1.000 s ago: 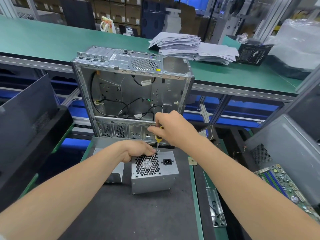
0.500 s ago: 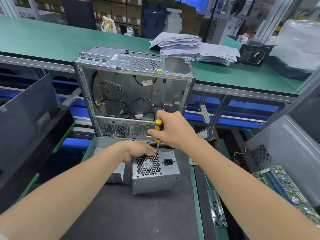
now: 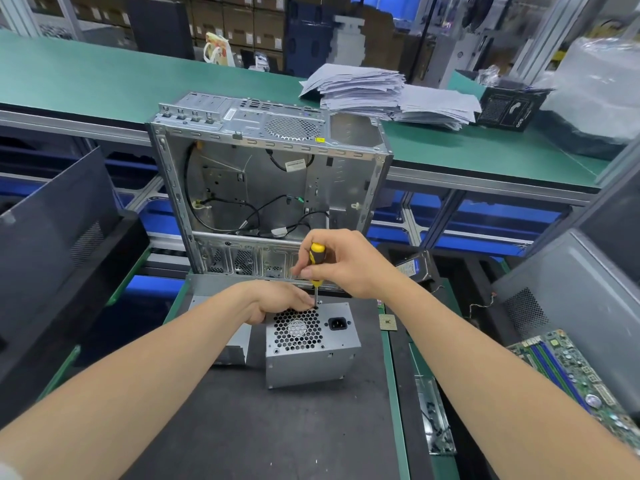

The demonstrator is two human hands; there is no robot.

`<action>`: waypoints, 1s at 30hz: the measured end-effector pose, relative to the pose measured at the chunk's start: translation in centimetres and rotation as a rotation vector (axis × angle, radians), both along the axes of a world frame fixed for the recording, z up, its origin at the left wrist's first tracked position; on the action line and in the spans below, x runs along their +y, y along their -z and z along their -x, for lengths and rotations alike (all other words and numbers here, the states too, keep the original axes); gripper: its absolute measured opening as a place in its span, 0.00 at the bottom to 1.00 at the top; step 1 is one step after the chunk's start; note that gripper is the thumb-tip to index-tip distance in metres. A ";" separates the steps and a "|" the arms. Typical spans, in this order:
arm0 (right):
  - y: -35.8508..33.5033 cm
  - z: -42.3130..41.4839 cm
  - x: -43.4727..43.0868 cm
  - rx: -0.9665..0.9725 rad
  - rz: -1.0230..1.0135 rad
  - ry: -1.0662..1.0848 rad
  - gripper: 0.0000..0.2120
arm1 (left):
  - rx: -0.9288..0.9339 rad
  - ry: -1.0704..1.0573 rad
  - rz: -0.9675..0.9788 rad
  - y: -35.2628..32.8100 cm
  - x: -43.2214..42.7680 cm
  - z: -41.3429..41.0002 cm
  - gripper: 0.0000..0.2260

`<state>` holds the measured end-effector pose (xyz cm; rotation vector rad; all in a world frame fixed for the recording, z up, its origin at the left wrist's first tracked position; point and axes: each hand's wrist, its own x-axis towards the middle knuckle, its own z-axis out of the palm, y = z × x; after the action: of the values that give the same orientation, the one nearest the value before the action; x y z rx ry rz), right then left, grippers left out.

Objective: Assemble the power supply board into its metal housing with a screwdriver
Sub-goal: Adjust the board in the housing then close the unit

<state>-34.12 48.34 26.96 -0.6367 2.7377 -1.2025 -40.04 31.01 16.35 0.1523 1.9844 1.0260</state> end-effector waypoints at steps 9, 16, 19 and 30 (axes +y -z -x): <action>1.2 -0.6 -1.0 0.095 0.026 0.325 0.08 | -0.020 -0.002 -0.006 0.2 0.0 0.2 0.05; -1.1 -1.1 -0.5 0.186 0.176 0.326 0.08 | -0.063 -0.038 -0.026 -0.3 -0.2 -0.1 0.17; -2.6 -1.2 0.8 0.283 0.173 0.362 0.07 | -0.064 -0.003 -0.019 -0.9 -0.3 -0.5 0.15; 7.1 -3.6 6.2 0.051 -0.162 0.552 0.03 | 0.114 0.037 0.049 -0.8 0.2 -0.4 0.12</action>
<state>-30.49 54.51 19.83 0.1231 3.1197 -1.0261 -39.65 31.17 17.18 0.2245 2.0997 0.9624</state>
